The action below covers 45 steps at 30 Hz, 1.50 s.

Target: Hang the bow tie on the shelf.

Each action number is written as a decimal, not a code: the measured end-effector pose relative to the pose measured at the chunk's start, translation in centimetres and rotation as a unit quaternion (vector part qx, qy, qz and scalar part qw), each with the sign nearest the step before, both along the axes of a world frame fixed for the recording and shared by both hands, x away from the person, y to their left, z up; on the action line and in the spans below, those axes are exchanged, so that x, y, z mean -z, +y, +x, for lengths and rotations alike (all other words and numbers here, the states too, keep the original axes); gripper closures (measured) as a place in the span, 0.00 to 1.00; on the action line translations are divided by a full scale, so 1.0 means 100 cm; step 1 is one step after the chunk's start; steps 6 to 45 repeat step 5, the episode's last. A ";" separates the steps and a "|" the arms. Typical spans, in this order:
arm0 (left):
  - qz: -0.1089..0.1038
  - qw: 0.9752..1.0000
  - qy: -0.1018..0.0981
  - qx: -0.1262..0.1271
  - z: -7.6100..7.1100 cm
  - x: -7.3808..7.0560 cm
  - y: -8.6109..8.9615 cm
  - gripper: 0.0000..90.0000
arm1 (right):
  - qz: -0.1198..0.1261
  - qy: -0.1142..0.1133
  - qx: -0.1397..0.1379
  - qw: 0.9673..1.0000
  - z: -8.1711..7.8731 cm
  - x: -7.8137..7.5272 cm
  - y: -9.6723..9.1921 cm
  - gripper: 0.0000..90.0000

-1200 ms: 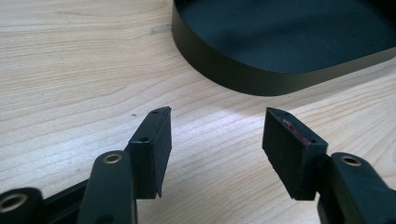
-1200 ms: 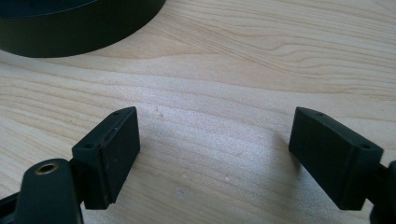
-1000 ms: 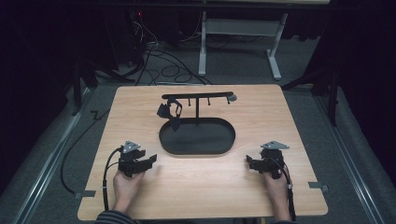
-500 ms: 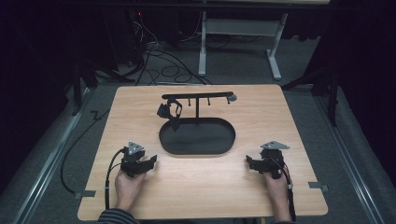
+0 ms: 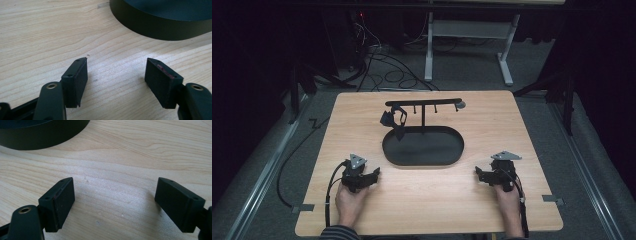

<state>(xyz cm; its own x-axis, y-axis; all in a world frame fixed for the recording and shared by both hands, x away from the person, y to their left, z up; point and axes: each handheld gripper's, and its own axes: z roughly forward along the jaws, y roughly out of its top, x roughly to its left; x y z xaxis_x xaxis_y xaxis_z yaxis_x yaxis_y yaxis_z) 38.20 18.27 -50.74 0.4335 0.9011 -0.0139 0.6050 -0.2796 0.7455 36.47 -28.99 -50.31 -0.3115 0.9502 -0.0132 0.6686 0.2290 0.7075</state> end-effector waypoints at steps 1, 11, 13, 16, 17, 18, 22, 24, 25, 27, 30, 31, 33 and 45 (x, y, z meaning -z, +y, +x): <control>0.000 1.000 0.000 0.000 0.000 0.000 0.000 0.38 | 0.000 0.001 0.000 1.000 0.000 0.000 0.000 0.19; -0.001 1.000 0.001 0.002 0.000 0.000 0.000 0.37 | 0.000 0.001 0.000 1.000 0.000 0.000 0.000 0.19; -0.001 1.000 0.001 0.002 0.000 0.000 0.000 0.37 | 0.000 0.001 0.000 1.000 0.000 0.000 0.000 0.19; -0.001 1.000 0.001 0.002 0.000 0.000 0.000 0.37 | 0.000 0.001 0.000 1.000 0.000 0.000 0.000 0.19; -0.001 1.000 0.001 0.002 0.000 0.000 0.000 0.37 | 0.000 0.001 0.000 1.000 0.000 0.000 0.000 0.19; -0.001 1.000 0.001 0.002 0.000 0.000 0.000 0.37 | 0.000 0.001 0.000 1.000 0.000 0.000 0.000 0.19; -0.001 1.000 0.001 0.002 0.000 0.000 0.000 0.37 | 0.000 0.001 0.000 1.000 0.000 0.000 0.000 0.19; -0.001 1.000 0.001 0.002 0.000 0.000 0.000 0.37 | 0.000 0.001 0.000 1.000 0.000 0.000 0.000 0.19; -0.001 1.000 0.001 0.002 0.000 0.000 0.000 0.37 | 0.000 0.001 0.000 1.000 0.000 0.000 0.000 0.19; -0.001 1.000 0.001 0.002 0.000 0.000 0.000 0.37 | 0.000 0.001 0.000 1.000 0.000 0.000 0.000 0.19; -0.001 1.000 0.001 0.002 0.000 0.000 0.000 0.37 | 0.000 0.001 0.000 1.000 0.000 0.000 0.000 0.19; -0.001 1.000 0.001 0.002 0.000 0.000 0.000 0.37 | 0.000 0.001 0.000 1.000 0.000 0.000 0.000 0.19; -0.001 1.000 0.001 0.002 0.000 0.000 0.000 0.37 | 0.000 0.001 0.000 1.000 0.000 0.000 0.000 0.19; -0.001 1.000 0.001 0.002 0.000 0.000 0.000 0.37 | 0.000 0.001 0.000 1.000 0.000 0.000 0.000 0.19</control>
